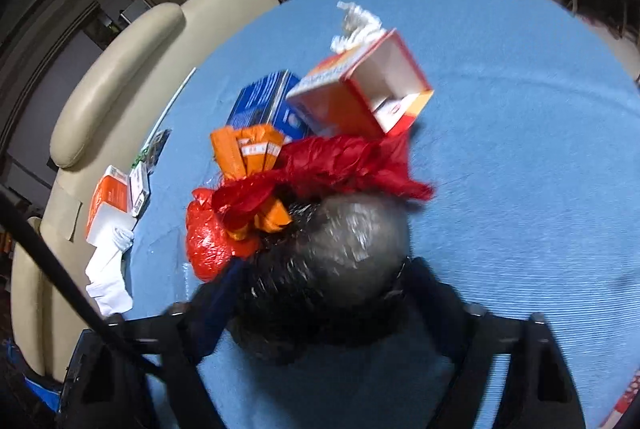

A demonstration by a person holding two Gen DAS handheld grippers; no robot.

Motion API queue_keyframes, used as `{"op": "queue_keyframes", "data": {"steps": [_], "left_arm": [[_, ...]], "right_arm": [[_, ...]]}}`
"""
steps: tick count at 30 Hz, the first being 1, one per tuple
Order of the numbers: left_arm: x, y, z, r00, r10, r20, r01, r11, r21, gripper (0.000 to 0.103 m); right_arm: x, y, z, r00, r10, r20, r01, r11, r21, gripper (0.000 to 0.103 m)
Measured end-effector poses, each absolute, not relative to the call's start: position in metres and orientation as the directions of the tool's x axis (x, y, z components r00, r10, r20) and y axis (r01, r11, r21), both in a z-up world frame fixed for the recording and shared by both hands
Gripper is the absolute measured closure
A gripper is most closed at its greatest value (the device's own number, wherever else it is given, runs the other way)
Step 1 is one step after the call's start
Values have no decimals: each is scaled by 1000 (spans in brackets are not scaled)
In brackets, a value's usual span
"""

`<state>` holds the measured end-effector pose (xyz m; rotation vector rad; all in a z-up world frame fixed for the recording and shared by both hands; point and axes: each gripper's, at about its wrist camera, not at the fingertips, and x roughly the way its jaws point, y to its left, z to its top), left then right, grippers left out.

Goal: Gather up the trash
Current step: 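Grasp the black plastic bag with the right tool while the left tool grasps the clear plastic tray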

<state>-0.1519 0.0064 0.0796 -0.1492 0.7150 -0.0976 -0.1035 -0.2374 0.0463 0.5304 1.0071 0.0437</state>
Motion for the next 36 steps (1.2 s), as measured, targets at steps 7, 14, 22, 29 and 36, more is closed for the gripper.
{"op": "queue_keyframes", "data": {"steps": [7, 14, 22, 29, 36], "left_arm": [[-144, -13, 80, 738, -155, -657, 67, 985, -157, 14], [-126, -52, 65, 706, -155, -691, 118, 988, -101, 14], [-100, -68, 35, 640, -89, -763, 79, 996, -49, 14], [-91, -61, 26, 591, -141, -795, 90, 990, -109, 51], [-117, -59, 45, 638, -125, -760, 109, 991, -72, 51]], "right_arm": [[-110, -233, 56, 571, 297, -766, 141, 883, 447, 57], [-144, -260, 61, 608, 271, -746, 166, 876, 454, 57], [-186, -296, 68, 650, 240, -721, 202, 860, 469, 57], [-204, -326, 60, 661, 250, -707, 234, 827, 511, 57], [-204, -327, 62, 675, 257, -691, 224, 822, 524, 57]]}}
